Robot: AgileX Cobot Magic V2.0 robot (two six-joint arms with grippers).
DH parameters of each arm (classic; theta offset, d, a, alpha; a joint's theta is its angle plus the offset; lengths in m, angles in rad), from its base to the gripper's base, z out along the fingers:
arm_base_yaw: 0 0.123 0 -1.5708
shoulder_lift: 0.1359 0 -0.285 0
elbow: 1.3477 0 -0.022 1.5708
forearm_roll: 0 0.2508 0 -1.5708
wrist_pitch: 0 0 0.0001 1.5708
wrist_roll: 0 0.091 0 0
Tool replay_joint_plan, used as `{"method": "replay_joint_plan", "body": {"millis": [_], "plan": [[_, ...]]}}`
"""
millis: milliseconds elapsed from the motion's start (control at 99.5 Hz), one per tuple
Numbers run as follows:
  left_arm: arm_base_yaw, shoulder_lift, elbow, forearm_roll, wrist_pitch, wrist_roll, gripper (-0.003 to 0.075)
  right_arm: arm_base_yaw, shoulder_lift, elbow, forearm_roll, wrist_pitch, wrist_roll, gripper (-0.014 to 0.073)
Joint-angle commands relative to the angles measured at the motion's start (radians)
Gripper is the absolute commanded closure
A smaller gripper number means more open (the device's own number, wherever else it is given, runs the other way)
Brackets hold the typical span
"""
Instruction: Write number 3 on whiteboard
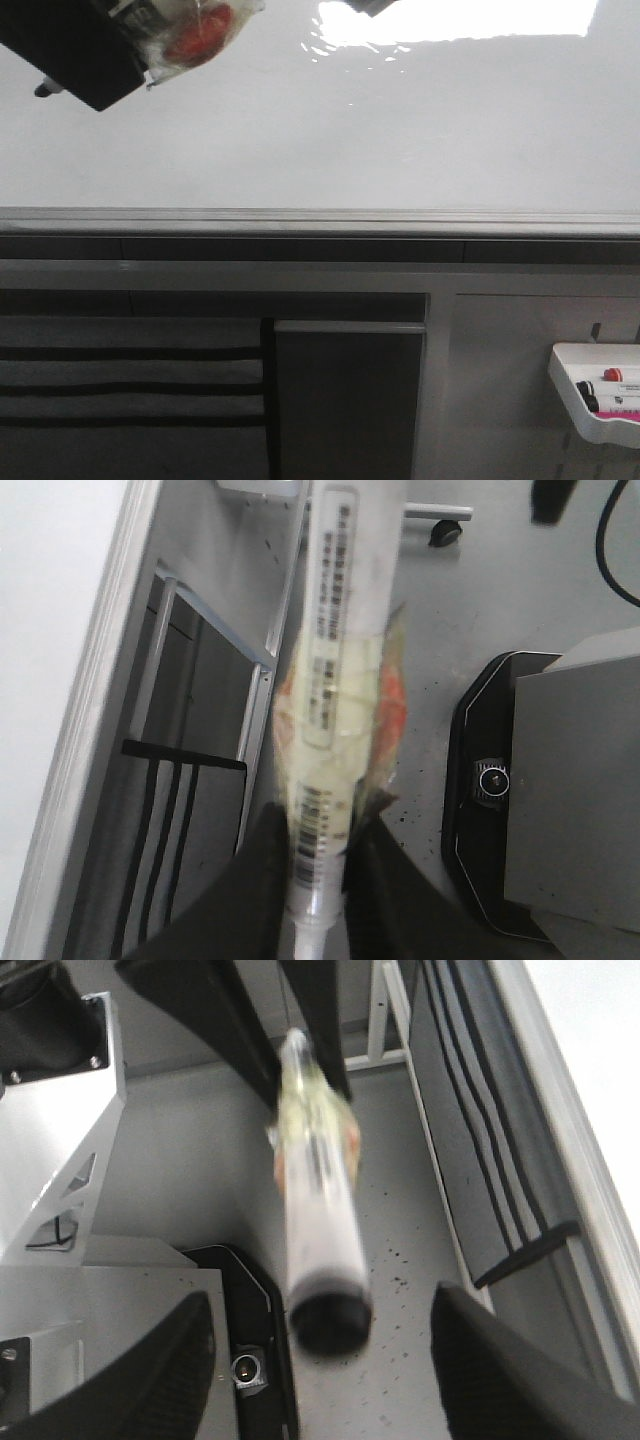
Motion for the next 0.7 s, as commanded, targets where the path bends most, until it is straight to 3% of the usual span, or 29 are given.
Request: {"method": "replay_joint_plan", "body": {"millis": [0,281,693], "plan": [[-0.017,-0.026,-0.033,-0.031,-0.033,0.002,0.0741,0.028,-0.013,-0.035,0.046,-0.076,-0.072,0.0175],[-0.017,-0.026,-0.033,-0.029,-0.033,0.004,0.0741,0.085,0.007,-0.035,0.046,-0.164,-0.117,0.0185],[-0.017,-0.026,-0.033,-0.027,-0.033,0.004,0.0741,0.085,0.007,-0.035,0.053,-0.170,-0.118,0.0438]]}}
